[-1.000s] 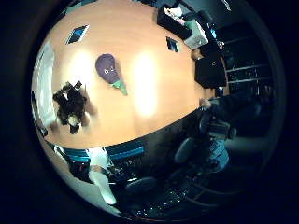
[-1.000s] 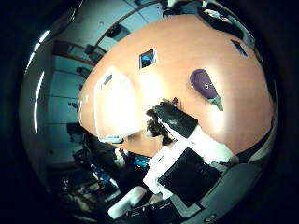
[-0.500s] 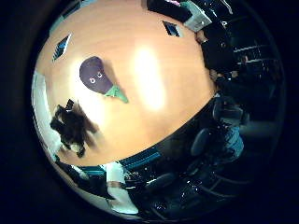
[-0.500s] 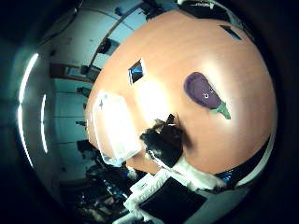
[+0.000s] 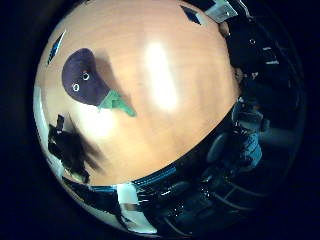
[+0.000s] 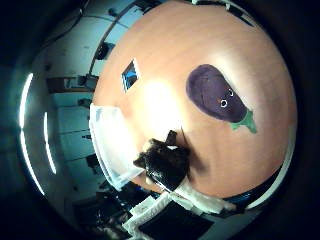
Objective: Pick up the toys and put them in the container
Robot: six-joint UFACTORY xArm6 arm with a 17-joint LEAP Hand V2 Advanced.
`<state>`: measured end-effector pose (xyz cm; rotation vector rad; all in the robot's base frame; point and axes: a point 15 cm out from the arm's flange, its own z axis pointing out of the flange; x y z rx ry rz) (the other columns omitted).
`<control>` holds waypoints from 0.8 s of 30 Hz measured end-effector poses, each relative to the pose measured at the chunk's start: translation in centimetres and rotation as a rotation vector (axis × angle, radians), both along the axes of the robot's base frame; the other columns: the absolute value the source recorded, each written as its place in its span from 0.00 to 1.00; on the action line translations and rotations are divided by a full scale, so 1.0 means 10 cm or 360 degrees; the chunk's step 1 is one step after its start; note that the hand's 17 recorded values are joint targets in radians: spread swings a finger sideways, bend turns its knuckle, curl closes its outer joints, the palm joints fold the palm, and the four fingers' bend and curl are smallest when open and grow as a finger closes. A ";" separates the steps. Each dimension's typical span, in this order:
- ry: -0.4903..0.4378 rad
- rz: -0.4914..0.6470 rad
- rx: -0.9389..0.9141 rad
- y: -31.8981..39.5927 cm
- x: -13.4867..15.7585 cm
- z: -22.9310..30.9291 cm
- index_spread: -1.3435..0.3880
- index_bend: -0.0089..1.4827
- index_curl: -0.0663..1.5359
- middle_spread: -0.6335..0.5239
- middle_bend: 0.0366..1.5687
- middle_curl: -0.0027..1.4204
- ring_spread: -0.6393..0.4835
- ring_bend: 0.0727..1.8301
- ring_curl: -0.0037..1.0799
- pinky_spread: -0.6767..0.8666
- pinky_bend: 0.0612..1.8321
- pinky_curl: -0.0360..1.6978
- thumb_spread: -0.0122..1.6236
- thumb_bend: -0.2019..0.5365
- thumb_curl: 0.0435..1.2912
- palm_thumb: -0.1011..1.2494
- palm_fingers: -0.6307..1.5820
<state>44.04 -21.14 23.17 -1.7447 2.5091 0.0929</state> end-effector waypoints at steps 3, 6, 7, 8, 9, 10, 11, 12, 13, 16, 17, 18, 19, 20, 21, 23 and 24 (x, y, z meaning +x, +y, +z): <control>0.0034 -0.0008 0.0015 -0.03 0.05 -0.20 0.70 0.11 0.21 0.75 0.11 0.23 0.80 0.17 0.21 0.74 0.21 0.19 0.66 0.24 0.18 0.37 0.36; 0.0037 -0.0015 0.0013 -0.08 0.11 -0.37 0.70 0.11 0.21 0.74 0.11 0.23 0.79 0.17 0.21 0.74 0.20 0.19 0.66 0.24 0.18 0.37 0.36; 0.0041 -0.0015 0.0013 -0.09 0.12 -0.42 0.70 0.11 0.21 0.74 0.11 0.23 0.79 0.17 0.21 0.74 0.20 0.19 0.66 0.24 0.18 0.37 0.36; 0.0051 -0.0016 0.0018 -0.09 0.13 -0.48 0.70 0.11 0.21 0.74 0.11 0.23 0.79 0.18 0.21 0.74 0.20 0.19 0.66 0.24 0.18 0.37 0.36; 0.0064 -0.0016 0.0025 -0.09 0.12 -0.54 0.70 0.11 0.21 0.74 0.11 0.23 0.79 0.18 0.21 0.74 0.20 0.19 0.66 0.24 0.18 0.37 0.36; 0.0072 -0.0018 0.0029 -0.09 0.13 -0.58 0.70 0.11 0.21 0.74 0.11 0.23 0.79 0.18 0.21 0.74 0.20 0.19 0.66 0.24 0.18 0.37 0.36; 0.0080 -0.0016 0.0032 -0.08 0.13 -0.63 0.70 0.11 0.21 0.74 0.11 0.23 0.79 0.18 0.22 0.74 0.20 0.19 0.66 0.24 0.18 0.38 0.36; 0.0085 -0.0014 0.0033 -0.08 0.14 -0.68 0.70 0.11 0.21 0.74 0.12 0.23 0.79 0.17 0.22 0.74 0.20 0.19 0.66 0.25 0.18 0.38 0.36; 0.0095 -0.0012 0.0038 -0.08 0.14 -0.72 0.70 0.11 0.21 0.74 0.12 0.23 0.79 0.17 0.22 0.74 0.20 0.19 0.66 0.25 0.19 0.38 0.37; 0.0135 0.0000 0.0044 -0.06 0.11 -0.85 0.70 0.11 0.21 0.73 0.13 0.24 0.79 0.17 0.21 0.74 0.20 0.19 0.66 0.25 0.19 0.42 0.37; 0.0150 0.0005 0.0047 -0.06 0.10 -0.90 0.70 0.11 0.21 0.73 0.13 0.24 0.79 0.17 0.21 0.74 0.19 0.18 0.66 0.25 0.19 0.42 0.38; 0.0160 0.0008 0.0048 -0.05 0.10 -0.93 0.70 0.11 0.21 0.72 0.14 0.24 0.79 0.17 0.21 0.74 0.19 0.18 0.66 0.25 0.19 0.43 0.38; 0.0167 0.0011 0.0051 -0.05 0.09 -0.95 0.71 0.11 0.21 0.70 0.15 0.24 0.78 0.18 0.22 0.74 0.19 0.18 0.66 0.24 0.20 0.43 0.39; 0.0174 0.0014 0.0054 -0.05 0.09 -0.98 0.71 0.10 0.21 0.68 0.16 0.25 0.77 0.19 0.22 0.73 0.19 0.18 0.65 0.25 0.20 0.44 0.40; 0.0178 0.0018 0.0053 -0.04 0.08 -0.99 0.71 0.10 0.20 0.65 0.18 0.25 0.75 0.21 0.23 0.72 0.19 0.18 0.65 0.25 0.20 0.45 0.43; 0.0188 0.0028 0.0045 -0.05 0.07 -1.00 0.70 0.10 0.19 0.59 0.21 0.26 0.67 0.26 0.24 0.68 0.21 0.18 0.65 0.25 0.20 0.48 0.48; 0.0191 0.0035 0.0042 -0.04 0.07 -1.00 0.70 0.10 0.19 0.56 0.24 0.28 0.62 0.29 0.25 0.65 0.21 0.18 0.65 0.26 0.21 0.49 0.51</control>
